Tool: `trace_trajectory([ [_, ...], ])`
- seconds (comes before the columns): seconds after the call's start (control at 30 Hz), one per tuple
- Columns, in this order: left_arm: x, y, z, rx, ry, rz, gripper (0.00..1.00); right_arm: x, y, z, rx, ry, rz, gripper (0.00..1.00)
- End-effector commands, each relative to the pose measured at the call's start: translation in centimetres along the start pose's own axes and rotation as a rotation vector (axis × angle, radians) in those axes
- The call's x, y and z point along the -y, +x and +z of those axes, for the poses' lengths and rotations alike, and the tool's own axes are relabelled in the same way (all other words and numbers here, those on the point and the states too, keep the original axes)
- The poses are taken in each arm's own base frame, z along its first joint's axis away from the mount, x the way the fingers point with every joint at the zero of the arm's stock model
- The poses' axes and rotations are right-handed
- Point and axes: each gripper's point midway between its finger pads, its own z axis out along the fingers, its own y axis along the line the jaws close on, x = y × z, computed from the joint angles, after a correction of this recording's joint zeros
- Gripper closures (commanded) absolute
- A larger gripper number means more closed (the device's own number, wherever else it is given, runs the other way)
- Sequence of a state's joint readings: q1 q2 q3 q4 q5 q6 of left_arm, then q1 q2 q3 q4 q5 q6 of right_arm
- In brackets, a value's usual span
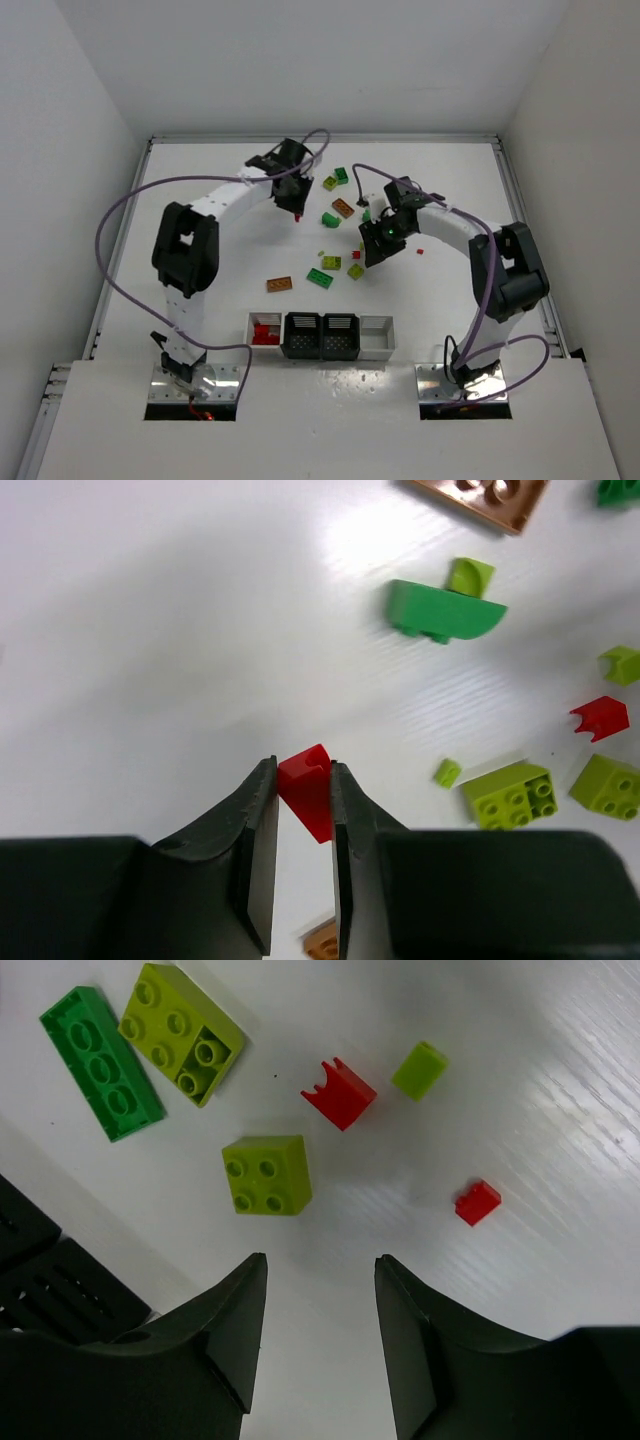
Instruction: Sort the legos into containers by color
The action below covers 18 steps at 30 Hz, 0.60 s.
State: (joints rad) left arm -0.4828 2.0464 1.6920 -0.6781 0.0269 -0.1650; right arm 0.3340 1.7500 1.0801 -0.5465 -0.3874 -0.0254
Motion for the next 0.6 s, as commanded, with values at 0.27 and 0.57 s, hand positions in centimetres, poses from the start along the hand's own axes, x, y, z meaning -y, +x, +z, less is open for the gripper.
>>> trace_trajectory([
  [0.27,-4.3,-1.6,-6.8,0.127,0.044,-0.092,0.89,-0.3,-3.3,3.8,-0.013,0.022,-0.071,0.53],
  [0.57,-4.7,-0.4,-6.9,0.108,0.059,-0.101,0.89,0.4,-4.7,5.9,-0.025,0.045,-0.077,0.51],
])
